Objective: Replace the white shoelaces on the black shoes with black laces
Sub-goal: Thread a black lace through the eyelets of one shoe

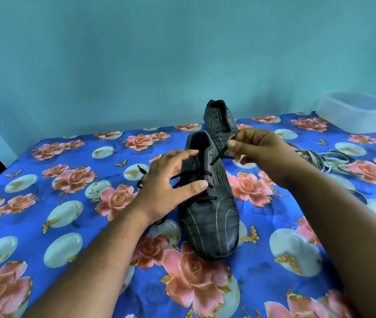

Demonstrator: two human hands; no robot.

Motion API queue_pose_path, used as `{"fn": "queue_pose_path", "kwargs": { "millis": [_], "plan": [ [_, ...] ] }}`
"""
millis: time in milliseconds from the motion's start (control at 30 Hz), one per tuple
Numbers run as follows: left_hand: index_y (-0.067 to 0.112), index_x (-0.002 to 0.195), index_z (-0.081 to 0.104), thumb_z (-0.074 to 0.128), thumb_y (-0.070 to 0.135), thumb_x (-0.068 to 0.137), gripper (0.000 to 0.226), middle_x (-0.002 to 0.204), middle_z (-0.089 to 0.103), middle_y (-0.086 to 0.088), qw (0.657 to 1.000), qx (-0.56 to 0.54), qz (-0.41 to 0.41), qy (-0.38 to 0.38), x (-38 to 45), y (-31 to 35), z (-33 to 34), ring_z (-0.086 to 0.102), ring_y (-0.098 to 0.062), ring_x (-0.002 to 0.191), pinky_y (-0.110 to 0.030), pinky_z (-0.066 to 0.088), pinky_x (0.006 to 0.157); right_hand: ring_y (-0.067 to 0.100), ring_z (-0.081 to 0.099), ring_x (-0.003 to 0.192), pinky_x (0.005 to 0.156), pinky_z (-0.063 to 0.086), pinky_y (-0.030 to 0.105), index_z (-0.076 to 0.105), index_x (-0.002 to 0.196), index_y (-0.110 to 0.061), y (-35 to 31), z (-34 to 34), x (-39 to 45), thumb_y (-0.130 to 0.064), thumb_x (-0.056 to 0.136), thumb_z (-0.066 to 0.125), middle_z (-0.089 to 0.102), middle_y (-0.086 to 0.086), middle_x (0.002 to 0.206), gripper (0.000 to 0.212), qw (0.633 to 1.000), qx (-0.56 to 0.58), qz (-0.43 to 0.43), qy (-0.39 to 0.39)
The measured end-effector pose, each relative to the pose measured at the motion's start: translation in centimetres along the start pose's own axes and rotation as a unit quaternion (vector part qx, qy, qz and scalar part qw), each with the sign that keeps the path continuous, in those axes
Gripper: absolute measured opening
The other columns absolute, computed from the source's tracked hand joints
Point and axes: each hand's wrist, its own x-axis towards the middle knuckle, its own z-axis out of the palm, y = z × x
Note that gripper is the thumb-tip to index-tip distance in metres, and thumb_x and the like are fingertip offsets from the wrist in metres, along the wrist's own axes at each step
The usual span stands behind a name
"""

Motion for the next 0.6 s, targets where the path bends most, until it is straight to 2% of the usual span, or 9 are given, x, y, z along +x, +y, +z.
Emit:
{"fn": "queue_pose_path", "kwargs": {
  "millis": [100,167,233,300,367,400,467,533,600],
  "plan": [
    [0.043,0.141,0.052,0.074,0.055,0.075,0.071,0.143,0.044,0.017,1.000,-0.007,-0.006,-0.004,0.0,0.0,-0.1,0.030,0.010,0.135,0.010,0.022,0.090,0.009,0.057,0.064,0.064,0.047,0.028,0.064,0.084,-0.014,0.7,-1.8,0.6,-0.024,0.098,0.066,0.069,-0.003,0.078,0.017,0.989,0.070,0.058,0.115],
    [0.041,0.141,0.052,0.074,0.053,0.075,0.071,0.142,0.045,0.016,1.000,-0.009,-0.006,-0.004,0.0,0.1,0.0,0.030,0.007,0.136,0.010,0.022,0.090,0.013,0.054,0.062,0.066,0.047,0.033,0.062,0.083,-0.019,1.4,-2.8,1.0,-0.029,0.098,0.066,0.072,-0.003,0.082,0.019,0.972,0.077,0.097,0.198],
    [0.041,0.142,0.052,0.074,0.053,0.075,0.072,0.142,0.045,0.015,1.000,-0.008,-0.004,-0.002,-0.1,0.1,0.0,0.031,0.008,0.136,0.009,0.022,0.091,0.018,0.052,0.064,0.065,0.046,0.036,0.063,0.092,-0.015,2.0,-3.1,1.3,-0.031,0.097,0.067,0.073,0.002,0.090,0.017,0.960,0.010,0.103,0.260],
    [0.042,0.142,0.052,0.074,0.054,0.075,0.072,0.143,0.045,0.015,1.000,-0.007,-0.005,-0.001,-0.1,0.1,0.0,0.031,0.006,0.137,0.009,0.021,0.091,0.019,0.054,0.079,0.071,0.047,0.037,0.061,0.107,-0.018,2.7,-2.6,1.5,-0.039,0.091,0.072,0.068,0.002,0.102,0.029,0.954,-0.113,0.069,0.269],
    [0.042,0.142,0.052,0.074,0.054,0.075,0.072,0.143,0.045,0.014,1.000,-0.007,-0.006,-0.001,-0.1,0.0,0.0,0.032,0.004,0.137,0.009,0.021,0.091,0.016,0.047,0.102,0.086,0.040,0.037,0.058,0.113,-0.031,2.3,-1.6,1.3,-0.060,0.081,0.071,0.057,-0.006,0.109,0.046,0.942,-0.260,0.000,0.211],
    [0.042,0.142,0.052,0.074,0.054,0.075,0.072,0.143,0.045,0.014,1.000,-0.007,-0.007,-0.001,-0.1,0.0,0.0,0.031,0.005,0.137,0.009,0.021,0.092,0.015,0.044,0.109,0.092,0.036,0.037,0.058,0.110,-0.039,1.9,-1.0,1.1,-0.071,0.077,0.066,0.055,-0.010,0.110,0.047,0.939,-0.303,-0.044,0.159],
    [0.041,0.143,0.052,0.074,0.053,0.075,0.072,0.142,0.045,0.014,1.000,-0.009,-0.006,-0.003,-0.1,0.1,0.0,0.030,0.009,0.135,0.009,0.022,0.091,0.018,0.048,0.115,0.100,0.037,0.039,0.062,0.096,-0.047,1.5,0.0,0.8,-0.082,0.075,0.058,0.060,-0.016,0.106,0.042,0.939,-0.318,-0.123,0.040],
    [0.041,0.143,0.052,0.074,0.052,0.076,0.071,0.142,0.045,0.014,1.000,-0.009,-0.004,-0.002,-0.1,0.2,0.0,0.030,0.011,0.134,0.009,0.022,0.091,0.022,0.051,0.110,0.101,0.038,0.039,0.068,0.090,-0.041,1.6,0.7,0.6,-0.071,0.082,0.063,0.063,-0.016,0.100,0.031,0.933,-0.314,-0.174,-0.031],
    [0.040,0.142,0.052,0.074,0.052,0.075,0.071,0.141,0.046,0.014,1.000,-0.006,-0.002,0.001,-0.1,0.2,0.0,0.030,0.011,0.133,0.009,0.022,0.090,0.020,0.053,0.105,0.098,0.039,0.032,0.069,0.089,-0.033,1.6,0.8,0.6,-0.053,0.089,0.068,0.065,-0.013,0.095,0.020,0.932,-0.298,-0.199,-0.052]
  ]
}}
